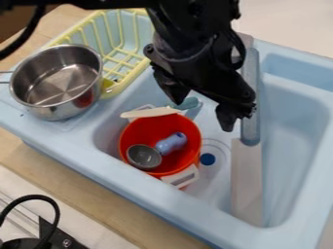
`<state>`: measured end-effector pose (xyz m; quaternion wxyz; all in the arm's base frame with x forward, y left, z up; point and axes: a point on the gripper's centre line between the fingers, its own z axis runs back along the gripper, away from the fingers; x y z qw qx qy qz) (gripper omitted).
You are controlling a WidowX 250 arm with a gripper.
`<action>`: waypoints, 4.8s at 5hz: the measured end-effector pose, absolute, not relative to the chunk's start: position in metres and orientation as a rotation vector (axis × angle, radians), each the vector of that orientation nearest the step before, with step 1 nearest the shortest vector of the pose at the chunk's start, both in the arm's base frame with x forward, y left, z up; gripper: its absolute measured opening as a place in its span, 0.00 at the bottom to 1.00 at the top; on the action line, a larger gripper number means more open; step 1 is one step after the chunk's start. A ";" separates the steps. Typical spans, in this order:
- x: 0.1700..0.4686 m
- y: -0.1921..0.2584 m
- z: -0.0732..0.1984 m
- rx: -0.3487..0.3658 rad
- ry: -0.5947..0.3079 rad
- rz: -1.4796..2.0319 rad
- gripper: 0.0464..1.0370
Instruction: Move the knife from the sink and put on the red object
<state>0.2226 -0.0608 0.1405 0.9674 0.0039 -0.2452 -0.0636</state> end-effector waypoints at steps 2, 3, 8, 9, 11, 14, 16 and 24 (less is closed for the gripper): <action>0.224 -0.068 0.129 0.011 -0.450 -0.070 0.96; 0.232 -0.076 0.132 0.001 -0.463 0.015 0.96; 0.258 -0.099 0.097 0.044 -0.433 0.232 0.96; 0.258 -0.097 0.096 0.045 -0.439 0.255 0.96; 0.265 -0.093 0.090 -0.006 -0.463 0.238 0.67; 0.258 -0.082 0.101 -0.126 -0.508 0.247 0.35; 0.269 -0.078 0.121 -0.078 -0.512 0.378 0.35; 0.285 0.041 0.146 -0.025 -0.309 1.079 0.35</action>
